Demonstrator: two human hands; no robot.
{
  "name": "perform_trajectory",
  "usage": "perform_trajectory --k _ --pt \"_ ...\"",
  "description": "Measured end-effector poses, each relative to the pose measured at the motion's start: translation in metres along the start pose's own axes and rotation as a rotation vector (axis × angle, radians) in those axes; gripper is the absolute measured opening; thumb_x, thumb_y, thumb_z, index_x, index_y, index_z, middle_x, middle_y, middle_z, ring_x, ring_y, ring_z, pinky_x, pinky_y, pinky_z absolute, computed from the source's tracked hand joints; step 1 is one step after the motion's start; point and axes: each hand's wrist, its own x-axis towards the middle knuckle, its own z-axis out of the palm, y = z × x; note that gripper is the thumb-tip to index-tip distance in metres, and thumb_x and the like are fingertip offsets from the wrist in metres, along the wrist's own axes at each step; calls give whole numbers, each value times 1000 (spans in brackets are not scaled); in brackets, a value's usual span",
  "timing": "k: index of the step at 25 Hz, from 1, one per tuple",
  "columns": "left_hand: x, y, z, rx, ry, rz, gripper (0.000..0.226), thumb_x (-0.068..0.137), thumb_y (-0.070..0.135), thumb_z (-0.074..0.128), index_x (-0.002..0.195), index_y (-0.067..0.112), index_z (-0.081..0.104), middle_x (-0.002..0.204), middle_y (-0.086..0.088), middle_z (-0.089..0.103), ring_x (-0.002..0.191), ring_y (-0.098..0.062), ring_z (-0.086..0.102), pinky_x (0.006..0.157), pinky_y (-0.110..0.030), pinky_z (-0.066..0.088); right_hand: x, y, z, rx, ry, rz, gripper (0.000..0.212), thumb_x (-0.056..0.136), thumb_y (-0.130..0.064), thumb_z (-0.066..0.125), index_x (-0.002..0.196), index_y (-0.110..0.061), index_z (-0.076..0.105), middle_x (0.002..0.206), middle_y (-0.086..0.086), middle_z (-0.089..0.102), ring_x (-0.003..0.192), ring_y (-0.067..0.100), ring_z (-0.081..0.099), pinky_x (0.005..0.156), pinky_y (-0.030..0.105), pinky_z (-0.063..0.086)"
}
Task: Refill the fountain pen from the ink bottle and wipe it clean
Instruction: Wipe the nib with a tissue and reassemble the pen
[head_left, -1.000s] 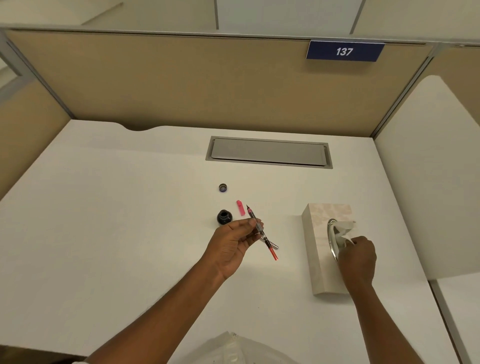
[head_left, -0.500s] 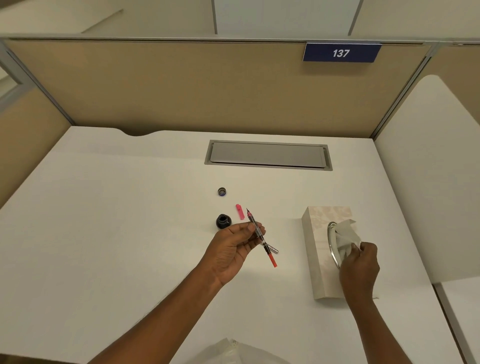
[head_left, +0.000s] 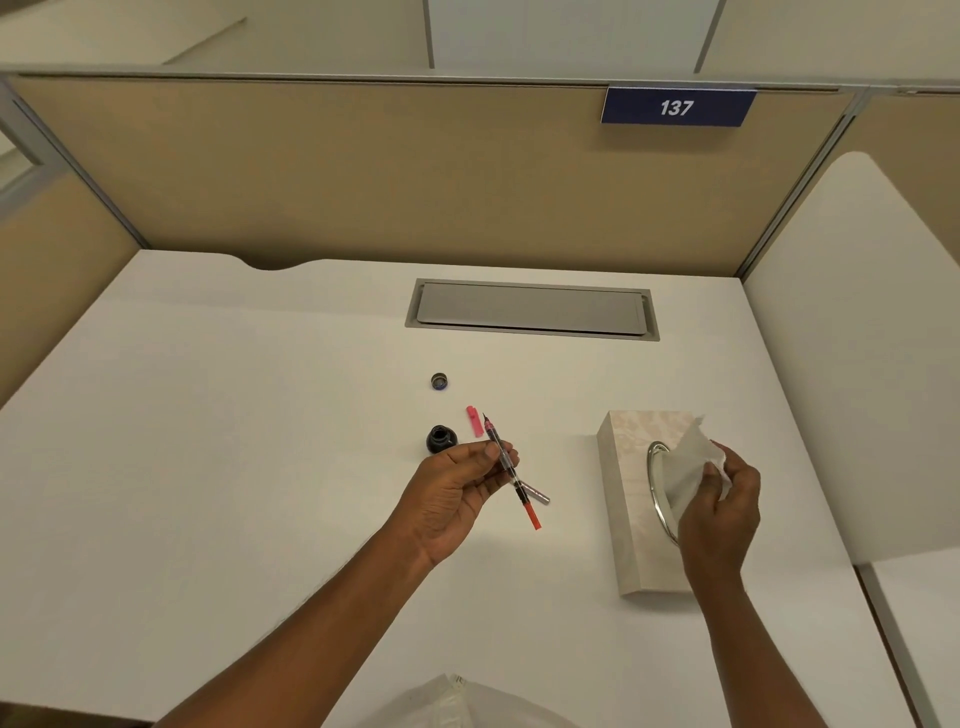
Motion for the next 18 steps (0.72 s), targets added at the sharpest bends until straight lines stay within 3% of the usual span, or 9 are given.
perform_trajectory --k 2,10,14,18 --pt "0 0 -1 5 -1 5 13 75 6 62 76 2 73 80 -10 73 79 -20 71 69 -26 57 3 -7 2 8 8 17 17 95 -21 41 106 -12 51 103 -1 58 92 13 51 78 27 38" --pt "6 -7 -7 33 23 -17 12 70 9 64 73 5 75 81 -9 74 81 -21 71 69 -27 57 36 -20 3 -4 19 5 6 94 -11 51 92 -8 56 78 1 57 68 17 51 55 10 36" --pt "9 -7 -7 40 30 -21 12 69 9 64 73 5 75 80 -9 74 80 -20 71 68 -26 57 49 -27 5 15 37 8 7 93 -12 54 89 -7 58 75 -2 57 66 11 51 57 5 38" --pt "9 -8 -8 44 34 -18 12 70 8 64 72 6 76 79 -9 74 80 -20 71 68 -26 57 61 -37 8 31 107 107 8 90 -15 58 90 -7 62 81 -1 61 73 14 55 58 9 39"
